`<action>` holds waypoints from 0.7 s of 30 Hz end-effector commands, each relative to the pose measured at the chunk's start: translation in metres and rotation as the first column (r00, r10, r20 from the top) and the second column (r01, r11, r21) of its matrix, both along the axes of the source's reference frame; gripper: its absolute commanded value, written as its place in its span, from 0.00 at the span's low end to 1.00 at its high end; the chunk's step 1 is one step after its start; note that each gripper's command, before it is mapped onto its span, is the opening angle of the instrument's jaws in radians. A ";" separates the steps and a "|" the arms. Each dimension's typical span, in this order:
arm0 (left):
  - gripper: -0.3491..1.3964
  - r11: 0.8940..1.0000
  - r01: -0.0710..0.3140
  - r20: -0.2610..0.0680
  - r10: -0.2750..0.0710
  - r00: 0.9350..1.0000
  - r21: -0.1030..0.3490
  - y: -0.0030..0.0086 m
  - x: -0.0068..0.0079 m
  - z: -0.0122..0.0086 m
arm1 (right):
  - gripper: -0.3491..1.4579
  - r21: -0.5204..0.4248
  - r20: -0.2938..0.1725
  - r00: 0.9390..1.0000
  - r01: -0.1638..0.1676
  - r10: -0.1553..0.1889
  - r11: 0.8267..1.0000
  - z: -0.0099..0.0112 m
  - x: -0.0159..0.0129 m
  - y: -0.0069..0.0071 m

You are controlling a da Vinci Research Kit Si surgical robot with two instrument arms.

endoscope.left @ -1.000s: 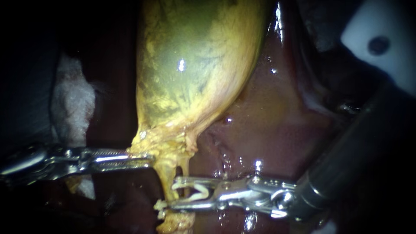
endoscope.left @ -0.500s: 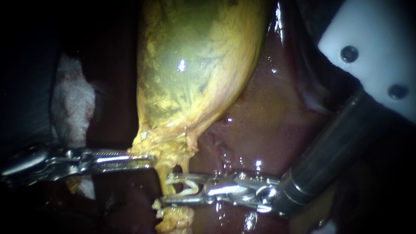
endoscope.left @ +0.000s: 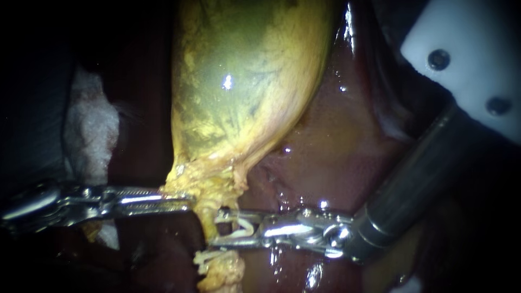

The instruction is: Clipping third clip left tube

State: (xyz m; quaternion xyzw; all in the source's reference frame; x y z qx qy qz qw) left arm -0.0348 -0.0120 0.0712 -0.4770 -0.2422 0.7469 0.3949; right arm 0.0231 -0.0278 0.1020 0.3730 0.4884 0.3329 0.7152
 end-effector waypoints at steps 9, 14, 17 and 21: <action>0.00 1.000 -0.002 0.002 0.002 1.000 0.002 0.0000 0.0000 -0.0002 | 0.49 0.002 0.007 1.000 -0.001 0.001 1.000 0.0009 0.0001 0.0000; 0.00 1.000 -0.003 0.003 0.003 1.000 0.003 -0.0001 -0.0001 -0.0002 | 0.50 0.005 0.014 1.000 0.000 0.000 1.000 0.0014 0.0002 -0.0002; 0.00 1.000 -0.004 0.004 0.004 1.000 0.003 -0.0001 -0.0003 -0.0002 | 0.51 0.009 0.016 1.000 -0.003 0.002 1.000 0.0014 0.0007 -0.0005; 0.00 1.000 -0.009 0.008 0.009 1.000 0.004 -0.0003 -0.0007 0.0000 | 0.51 0.009 0.016 1.000 -0.004 0.004 1.000 0.0010 0.0019 -0.0010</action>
